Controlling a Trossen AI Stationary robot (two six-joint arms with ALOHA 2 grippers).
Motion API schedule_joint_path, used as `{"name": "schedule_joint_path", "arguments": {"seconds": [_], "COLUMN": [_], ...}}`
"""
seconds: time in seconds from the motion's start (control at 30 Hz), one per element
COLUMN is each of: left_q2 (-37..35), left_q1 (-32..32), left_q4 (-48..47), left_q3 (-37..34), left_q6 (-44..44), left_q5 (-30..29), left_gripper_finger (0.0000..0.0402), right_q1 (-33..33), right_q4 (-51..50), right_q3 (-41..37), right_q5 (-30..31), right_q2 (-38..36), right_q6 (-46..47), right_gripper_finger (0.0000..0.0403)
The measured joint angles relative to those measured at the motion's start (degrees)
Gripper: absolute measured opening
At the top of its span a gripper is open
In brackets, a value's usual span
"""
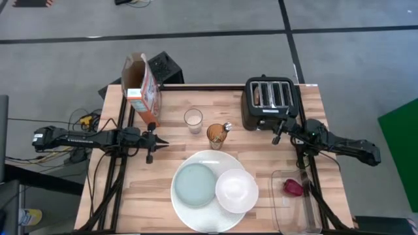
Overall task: Arrange a breakfast setting
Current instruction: Pour the cereal from the cereal box into the white bowl
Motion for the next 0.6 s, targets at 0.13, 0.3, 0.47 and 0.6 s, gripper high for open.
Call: {"name": "schedule_joint_path", "arguments": {"seconds": [0.13,0.3,0.47,0.6], "left_q2": [0.0,0.0,0.0,0.0], "left_q1": [0.0,0.0,0.0,0.0], "left_q4": [0.1,4.2,10.1,10.3], "left_q3": [0.0,0.0,0.0,0.0], "left_q6": [-5.9,-15.6,-16.6,-17.0], "left_q5": [-0.2,0.8,6.9,7.5], "left_gripper_finger": [0.0037,0.0037,0.0037,0.0037], "right_q1": [0.0,0.0,0.0,0.0], "right_q4": [0.0,0.0,0.0,0.0], "right_q3": [0.0,0.0,0.0,0.0], "right_q5": [0.0,0.0,0.0,0.0], "right_q2": [0.0,0.0,0.0,0.0], "right_q6": [0.0,0.0,0.0,0.0], "right_gripper_finger": [0.0151,0.0151,0.015,0.0151]}}
